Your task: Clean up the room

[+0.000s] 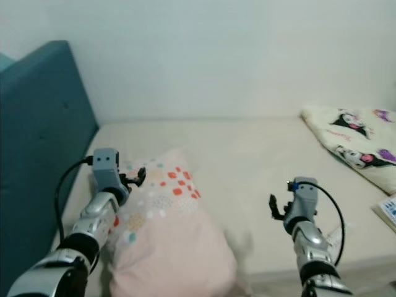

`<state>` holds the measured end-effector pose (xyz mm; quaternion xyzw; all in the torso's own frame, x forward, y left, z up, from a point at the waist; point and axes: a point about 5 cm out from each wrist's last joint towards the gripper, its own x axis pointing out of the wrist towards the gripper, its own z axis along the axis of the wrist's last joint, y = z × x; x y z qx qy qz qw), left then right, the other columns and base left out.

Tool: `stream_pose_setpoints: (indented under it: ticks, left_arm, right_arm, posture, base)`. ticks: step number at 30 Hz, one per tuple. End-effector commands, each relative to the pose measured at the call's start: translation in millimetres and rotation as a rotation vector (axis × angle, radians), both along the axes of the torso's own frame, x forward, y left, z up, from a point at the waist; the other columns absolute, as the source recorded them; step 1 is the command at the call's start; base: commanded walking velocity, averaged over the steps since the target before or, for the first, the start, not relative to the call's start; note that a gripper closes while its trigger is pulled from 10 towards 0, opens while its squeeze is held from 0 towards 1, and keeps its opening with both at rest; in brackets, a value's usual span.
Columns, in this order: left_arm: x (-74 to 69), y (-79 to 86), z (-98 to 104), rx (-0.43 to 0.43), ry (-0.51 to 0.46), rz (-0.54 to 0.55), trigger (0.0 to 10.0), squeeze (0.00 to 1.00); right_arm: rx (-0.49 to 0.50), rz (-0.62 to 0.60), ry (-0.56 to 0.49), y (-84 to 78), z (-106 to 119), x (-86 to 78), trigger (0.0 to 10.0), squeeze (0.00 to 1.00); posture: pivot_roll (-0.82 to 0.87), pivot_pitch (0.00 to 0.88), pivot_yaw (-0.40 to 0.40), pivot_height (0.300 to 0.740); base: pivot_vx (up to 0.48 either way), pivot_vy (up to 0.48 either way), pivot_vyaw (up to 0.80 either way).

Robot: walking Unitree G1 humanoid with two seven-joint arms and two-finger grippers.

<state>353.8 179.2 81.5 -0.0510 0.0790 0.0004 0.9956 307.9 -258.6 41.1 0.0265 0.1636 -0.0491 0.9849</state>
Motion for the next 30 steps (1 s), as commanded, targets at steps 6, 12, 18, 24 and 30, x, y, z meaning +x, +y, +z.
stream_pose_setpoints:
  ticks: [6, 12, 18, 24, 30]
  left_arm:
    - [-6.2, -1.8, -12.6, 0.027, 0.056, 0.02, 10.0, 0.0]
    - [-6.3, -3.1, -12.8, 0.017, 0.054, 0.025, 10.0, 0.0]
    - [-6.1, 3.0, -11.1, 0.023, 0.049, 0.053, 10.0, 0.0]
    - [-7.7, 3.4, -14.0, 0.02, 0.063, 0.075, 10.0, 0.0]
    - [-7.9, 2.4, -14.2, 0.041, 0.063, 0.085, 10.0, 0.0]
  right_arm:
    - [0.001, 0.074, 0.0, 14.9, -1.1, 3.6, 10.0, 0.0]
    - [0.023, 0.115, -0.012, 24.1, 0.5, 7.1, 10.0, 0.0]
    - [0.019, 0.137, -0.018, 24.7, 2.1, 7.7, 10.0, 0.0]
    - [0.024, 0.138, -0.021, 24.7, 1.7, 7.0, 10.0, 0.0]
    - [0.042, 0.17, -0.028, 30.4, 1.3, 7.3, 10.0, 0.0]
  posture:
    - [-0.01, 0.0, -0.014, 0.74]
    - [-0.01, 0.0, -0.016, 0.74]
    - [-0.01, 0.0, -0.016, 0.74]
    - [-0.01, 0.0, -0.013, 0.74]
    - [-0.01, 0.0, -0.011, 0.74]
  base:
    - [0.0, 0.0, 0.0]
    - [0.0, 0.281, 0.0]
    - [0.0, 0.102, 0.0]
    - [0.0, 0.291, 0.0]
    - [0.0, 0.051, 0.0]
